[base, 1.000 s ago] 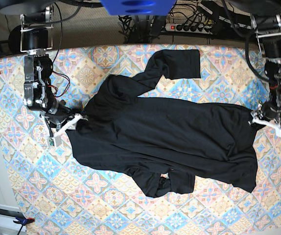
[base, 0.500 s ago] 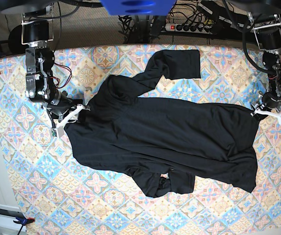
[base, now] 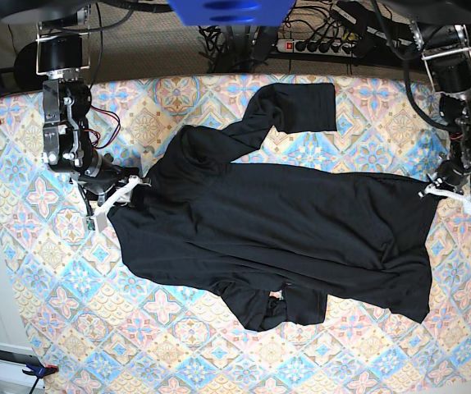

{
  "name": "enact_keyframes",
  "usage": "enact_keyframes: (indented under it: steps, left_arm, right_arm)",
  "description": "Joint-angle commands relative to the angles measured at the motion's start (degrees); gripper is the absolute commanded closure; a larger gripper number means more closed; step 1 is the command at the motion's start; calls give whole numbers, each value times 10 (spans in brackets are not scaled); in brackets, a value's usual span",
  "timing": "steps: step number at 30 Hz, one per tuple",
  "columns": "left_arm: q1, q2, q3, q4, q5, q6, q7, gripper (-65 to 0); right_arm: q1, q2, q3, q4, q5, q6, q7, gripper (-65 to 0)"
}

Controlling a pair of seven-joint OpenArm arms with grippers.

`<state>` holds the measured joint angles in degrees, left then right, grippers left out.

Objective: Layout the t-shirt on the table in an organized manner, then fold the t-shirt properly
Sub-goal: 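Grasp the shirt hem with the left gripper and pull it outward, then grasp the sleeve cuff with the left gripper and pull it outward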

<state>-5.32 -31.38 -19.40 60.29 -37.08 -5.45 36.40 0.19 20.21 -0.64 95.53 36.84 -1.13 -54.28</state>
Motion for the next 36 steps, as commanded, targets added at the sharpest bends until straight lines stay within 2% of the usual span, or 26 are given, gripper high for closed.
enact_keyframes:
  steps: [1, 7, 12, 15, 19, 23, 27, 32, 36]
  left_arm:
    - [-8, -26, -4, 8, 0, 0, -13, -4]
    - [-9, -71, -4, 8, 2, 0, -15, 0]
    - [-7, -75, -4, 8, 3, 0, -14, 0]
    - [-3, -75, -3, 8, -1, 0, 6, -5]
    - [4, -75, -14, 8, -3, 0, 33, -85]
    - [43, -75, -75, 13, -3, -2, 34, -193]
    - [108, -74, -108, 85, -35, -3, 56, -276]
    - [217, -68, -128, 211, -140, -3, 94, -302]
    - [275, -25, -118, 305, -164, -3, 120, -302]
  right_arm:
    - [10, 8, 2, 10, -5, 3, 10, -222]
    - [10, 6, 1, 10, -22, 3, 10, -222]
    - [10, -6, 1, 10, -23, 3, 10, -222]
    - [10, -9, 1, 10, -23, 3, 10, -222]
    - [10, -8, 1, 10, -23, 3, 10, -222]
    - [9, -7, 1, 10, -23, 3, 10, -223]
    - [9, -7, 1, 10, -23, 3, 10, -223]
    - [10, -7, 1, 10, -23, 3, 10, -223]
    - [10, -7, 1, 10, -23, 3, 10, -223]
